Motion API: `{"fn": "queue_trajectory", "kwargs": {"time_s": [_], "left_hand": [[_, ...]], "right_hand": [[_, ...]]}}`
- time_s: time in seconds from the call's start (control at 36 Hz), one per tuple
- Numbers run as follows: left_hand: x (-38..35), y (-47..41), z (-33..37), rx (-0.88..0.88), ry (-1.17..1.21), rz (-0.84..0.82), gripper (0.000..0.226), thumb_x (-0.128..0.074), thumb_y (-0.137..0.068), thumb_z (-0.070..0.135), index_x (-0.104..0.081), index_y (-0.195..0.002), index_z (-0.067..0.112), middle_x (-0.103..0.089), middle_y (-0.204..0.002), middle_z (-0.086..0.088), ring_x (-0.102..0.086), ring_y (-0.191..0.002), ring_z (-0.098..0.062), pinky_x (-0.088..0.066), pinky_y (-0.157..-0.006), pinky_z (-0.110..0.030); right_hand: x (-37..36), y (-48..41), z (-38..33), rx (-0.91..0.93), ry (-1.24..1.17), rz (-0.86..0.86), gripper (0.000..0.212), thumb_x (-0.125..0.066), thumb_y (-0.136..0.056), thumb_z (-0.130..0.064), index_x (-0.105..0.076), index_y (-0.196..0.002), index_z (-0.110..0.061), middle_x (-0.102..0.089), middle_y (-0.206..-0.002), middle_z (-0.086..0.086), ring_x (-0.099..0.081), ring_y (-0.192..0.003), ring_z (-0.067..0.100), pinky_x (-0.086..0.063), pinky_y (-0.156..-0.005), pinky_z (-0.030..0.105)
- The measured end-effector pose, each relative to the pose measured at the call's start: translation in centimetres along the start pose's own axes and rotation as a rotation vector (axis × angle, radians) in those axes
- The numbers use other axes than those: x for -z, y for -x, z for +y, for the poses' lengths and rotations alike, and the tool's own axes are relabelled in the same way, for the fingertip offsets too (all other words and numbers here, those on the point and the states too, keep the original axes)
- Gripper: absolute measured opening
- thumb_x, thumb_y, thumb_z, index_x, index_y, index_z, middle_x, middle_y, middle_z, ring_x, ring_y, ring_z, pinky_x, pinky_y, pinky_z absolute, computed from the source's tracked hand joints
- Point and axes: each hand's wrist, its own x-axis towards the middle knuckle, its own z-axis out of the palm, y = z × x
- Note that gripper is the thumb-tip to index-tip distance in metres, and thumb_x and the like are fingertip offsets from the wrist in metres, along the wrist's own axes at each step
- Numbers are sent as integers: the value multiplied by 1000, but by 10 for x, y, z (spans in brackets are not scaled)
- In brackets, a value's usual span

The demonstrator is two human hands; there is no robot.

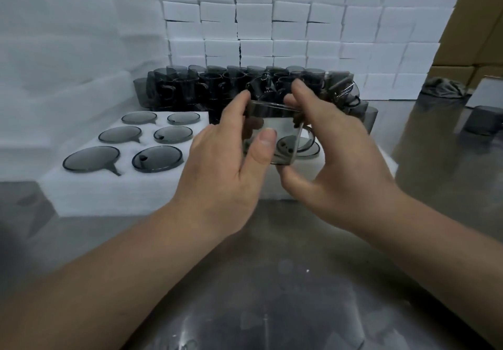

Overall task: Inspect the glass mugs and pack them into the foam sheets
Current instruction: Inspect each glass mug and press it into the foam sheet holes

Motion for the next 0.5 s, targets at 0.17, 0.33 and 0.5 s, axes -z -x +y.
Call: {"fn": "queue_trajectory", "kwargs": {"time_s": [0.17,0.33,0.5], "left_hand": [[1,-1,0,64,-11,-24,91,-37,-66,68,-15,-145,29,-51,-104,27,-48,-111,-6,-34,-88,-16],[0,-1,1,101,40,-63,102,-48,-53,71,-17,-143,34,-53,-103,27,-48,-109,2,-33,-84,-4],[-1,-1,-1,101,33,-68,105,-48,-50,76,-19,-143,36,-50,-100,30,-43,-105,16,-28,-80,5]], "right_hand": [[2,4,-1,-82,-50,25,70,-65,-70,-19,-42,-133,-2,-50,-129,1,-48,-117,17,-38,-99,29],[3,9,3,14,-61,61,59,-56,-76,-25,-45,-128,1,-40,-124,-3,-43,-118,16,-35,-100,29],[4,11,11,101,-39,130,49,-58,-81,-21,-49,-123,3,-42,-126,6,-44,-119,20,-37,-103,28]]}}
